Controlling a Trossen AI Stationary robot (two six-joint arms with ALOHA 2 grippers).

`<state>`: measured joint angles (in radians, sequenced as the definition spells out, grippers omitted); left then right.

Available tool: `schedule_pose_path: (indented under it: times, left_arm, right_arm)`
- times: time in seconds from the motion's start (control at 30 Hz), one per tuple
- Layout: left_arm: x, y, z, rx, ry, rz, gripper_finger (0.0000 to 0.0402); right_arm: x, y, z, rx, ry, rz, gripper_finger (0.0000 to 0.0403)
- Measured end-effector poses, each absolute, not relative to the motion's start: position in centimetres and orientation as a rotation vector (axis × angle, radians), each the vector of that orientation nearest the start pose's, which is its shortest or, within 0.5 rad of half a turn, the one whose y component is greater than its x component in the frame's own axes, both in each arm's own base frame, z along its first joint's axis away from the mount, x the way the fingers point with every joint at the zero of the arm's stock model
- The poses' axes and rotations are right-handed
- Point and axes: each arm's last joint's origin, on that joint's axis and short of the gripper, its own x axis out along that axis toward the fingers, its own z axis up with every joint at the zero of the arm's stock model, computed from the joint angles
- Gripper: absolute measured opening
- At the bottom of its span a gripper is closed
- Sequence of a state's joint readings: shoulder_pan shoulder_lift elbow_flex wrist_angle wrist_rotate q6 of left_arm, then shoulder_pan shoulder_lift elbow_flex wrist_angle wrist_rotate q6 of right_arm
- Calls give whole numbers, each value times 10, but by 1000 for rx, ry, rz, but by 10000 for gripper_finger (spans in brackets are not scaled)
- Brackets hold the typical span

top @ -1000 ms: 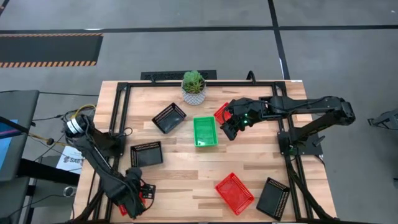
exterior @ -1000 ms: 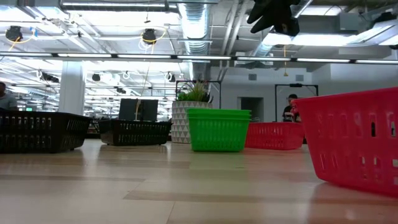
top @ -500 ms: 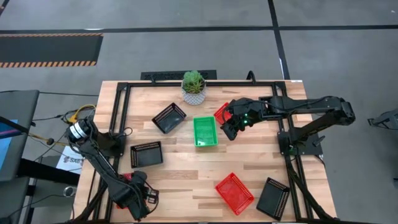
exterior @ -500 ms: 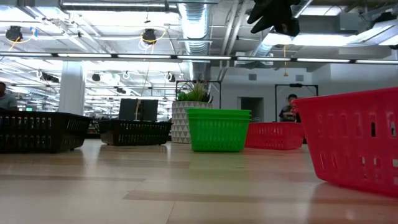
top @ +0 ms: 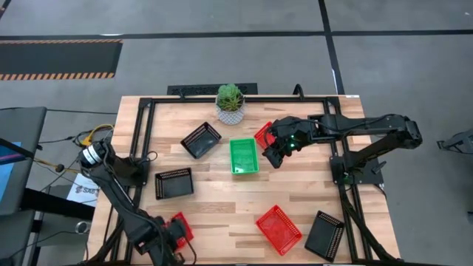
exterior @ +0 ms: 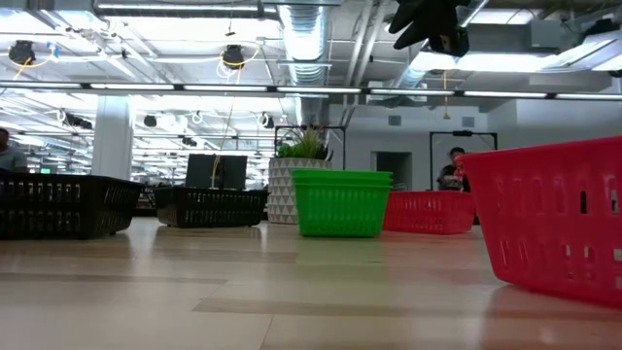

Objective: Stack baskets by color
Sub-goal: Stack the bottom left red bin on the top right red bin

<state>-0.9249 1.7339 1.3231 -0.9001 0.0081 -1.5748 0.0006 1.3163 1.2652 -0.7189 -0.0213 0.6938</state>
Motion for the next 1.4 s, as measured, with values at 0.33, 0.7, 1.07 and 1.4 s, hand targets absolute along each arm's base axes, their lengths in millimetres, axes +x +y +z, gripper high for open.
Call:
schedule_pose_path:
  times: [0.33,0.7,1.07,1.4]
  left_arm:
    - [244,-227,251,-326,1397,138,0]
    - [303,-142,259,26,1270,144,0]
    - [353,-83,305,170,991,86,0]
    - [392,-64,319,411,709,-23,0]
  right_arm:
    - [266,2,342,678,760,-190,123]
    - [236,2,371,743,633,-157,123]
    - [200,1,397,763,496,-148,123]
    - [179,-3,408,732,397,-210,123]
